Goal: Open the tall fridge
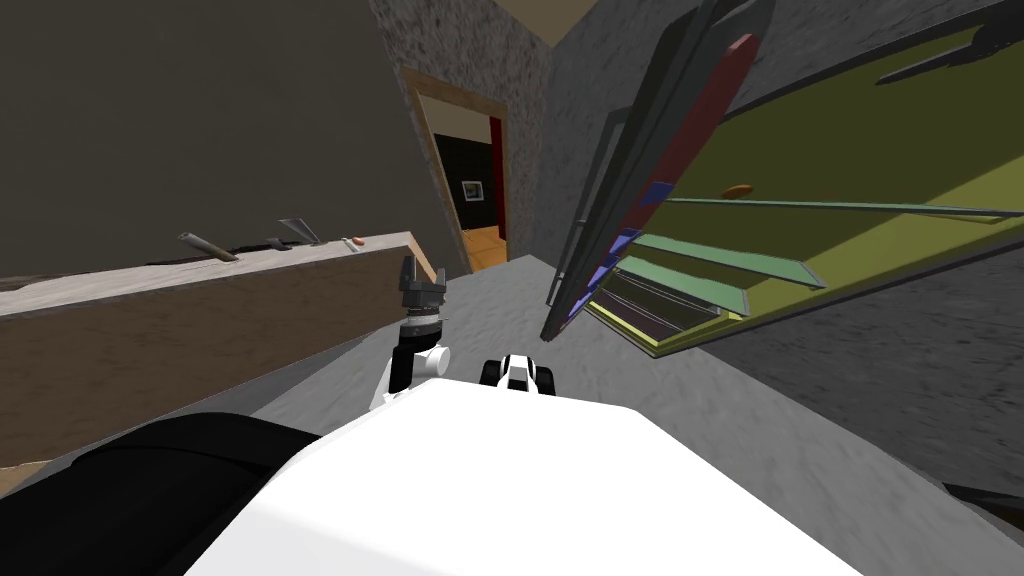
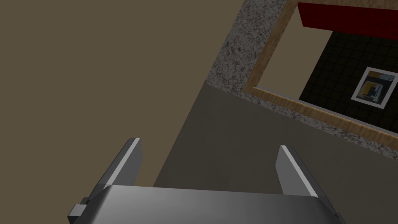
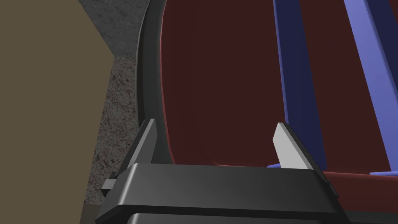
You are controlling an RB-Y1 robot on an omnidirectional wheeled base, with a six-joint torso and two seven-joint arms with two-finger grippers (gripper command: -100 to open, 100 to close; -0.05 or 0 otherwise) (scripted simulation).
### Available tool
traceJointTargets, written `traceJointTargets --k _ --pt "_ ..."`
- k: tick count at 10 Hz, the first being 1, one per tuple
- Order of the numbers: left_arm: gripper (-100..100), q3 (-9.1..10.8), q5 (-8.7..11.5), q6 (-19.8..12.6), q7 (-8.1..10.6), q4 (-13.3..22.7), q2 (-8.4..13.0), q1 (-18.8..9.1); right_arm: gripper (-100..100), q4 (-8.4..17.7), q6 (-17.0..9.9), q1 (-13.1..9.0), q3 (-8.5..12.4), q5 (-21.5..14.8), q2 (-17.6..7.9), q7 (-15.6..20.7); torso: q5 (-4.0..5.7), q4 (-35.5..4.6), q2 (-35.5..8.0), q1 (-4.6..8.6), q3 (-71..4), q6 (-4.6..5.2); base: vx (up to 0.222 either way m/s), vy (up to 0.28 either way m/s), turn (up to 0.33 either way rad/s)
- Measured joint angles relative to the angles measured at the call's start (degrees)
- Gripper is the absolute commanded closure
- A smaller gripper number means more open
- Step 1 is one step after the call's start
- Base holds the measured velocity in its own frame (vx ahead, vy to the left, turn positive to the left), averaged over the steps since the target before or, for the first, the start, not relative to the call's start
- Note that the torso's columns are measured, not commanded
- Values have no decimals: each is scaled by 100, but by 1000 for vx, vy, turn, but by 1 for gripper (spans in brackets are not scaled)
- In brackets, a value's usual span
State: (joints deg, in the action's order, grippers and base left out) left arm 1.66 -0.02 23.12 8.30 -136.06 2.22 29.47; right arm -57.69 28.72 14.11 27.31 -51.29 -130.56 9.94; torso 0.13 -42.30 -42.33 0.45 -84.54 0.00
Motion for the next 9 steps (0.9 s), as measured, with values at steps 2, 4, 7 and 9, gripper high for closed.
traceJointTargets --k 2,4,7,9 --pt "0 1 0 0 0 0 1 1 -100 95 56 75 89 81 -154 -18 -1 1 8 -8 -5 2 36 -28 -71" --pt "0 2 0 0 0 0 1 1 -100 219 264 11 184 119 -378 -100 -12 5 14 -39 -9 -1 46 -54 -60" --pt "0 1 0 0 0 0 1 1 -100 178 495 -274 136 3 -619 -406 -16 1 3 -53 -2 -1 42 -39 -60" --pt "0 1 0 0 0 0 1 0 0 231 581 -286 182 27 -724 -450 -13 2 1 -50 -1 -1 11 -6 -4"
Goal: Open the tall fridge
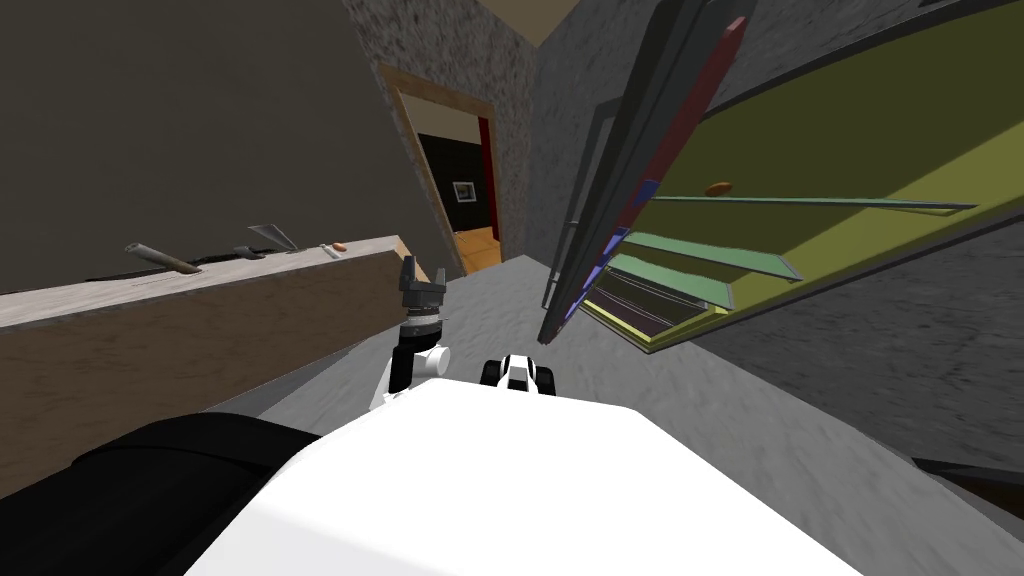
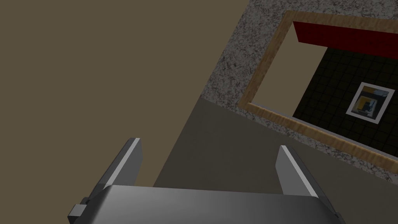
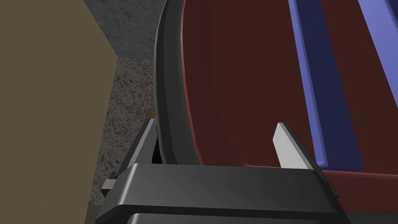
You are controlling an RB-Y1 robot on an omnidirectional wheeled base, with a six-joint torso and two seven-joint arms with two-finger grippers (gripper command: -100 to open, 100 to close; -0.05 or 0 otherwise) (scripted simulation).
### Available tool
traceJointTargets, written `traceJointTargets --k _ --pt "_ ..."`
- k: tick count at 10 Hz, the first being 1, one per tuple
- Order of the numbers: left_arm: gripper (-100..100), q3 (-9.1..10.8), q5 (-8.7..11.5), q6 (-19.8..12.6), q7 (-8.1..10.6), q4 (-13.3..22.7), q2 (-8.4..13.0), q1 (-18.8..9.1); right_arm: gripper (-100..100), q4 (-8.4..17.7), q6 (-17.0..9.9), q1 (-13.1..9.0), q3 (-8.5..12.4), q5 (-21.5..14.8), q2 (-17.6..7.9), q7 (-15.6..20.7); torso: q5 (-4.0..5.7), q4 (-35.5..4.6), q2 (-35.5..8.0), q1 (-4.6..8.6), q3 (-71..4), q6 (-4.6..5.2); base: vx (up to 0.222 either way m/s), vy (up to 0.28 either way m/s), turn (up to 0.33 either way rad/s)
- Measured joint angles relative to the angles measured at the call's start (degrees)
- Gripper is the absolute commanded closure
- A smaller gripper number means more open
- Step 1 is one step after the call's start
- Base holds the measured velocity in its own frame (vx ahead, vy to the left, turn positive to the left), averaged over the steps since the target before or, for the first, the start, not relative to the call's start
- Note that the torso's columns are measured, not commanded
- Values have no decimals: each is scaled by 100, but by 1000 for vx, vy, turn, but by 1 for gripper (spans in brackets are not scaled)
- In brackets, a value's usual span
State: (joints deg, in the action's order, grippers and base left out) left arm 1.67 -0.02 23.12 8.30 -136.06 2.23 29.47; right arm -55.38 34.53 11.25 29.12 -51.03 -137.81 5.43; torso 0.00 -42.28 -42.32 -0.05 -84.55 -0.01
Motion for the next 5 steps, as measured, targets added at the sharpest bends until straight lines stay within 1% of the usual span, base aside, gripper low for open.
traceJointTargets --k 5 --pt "0 0 0 0 0 0 0 0 0 -1 -1 1 -1 0 1 1 0 0 4 6 -2 1 0 0 0"
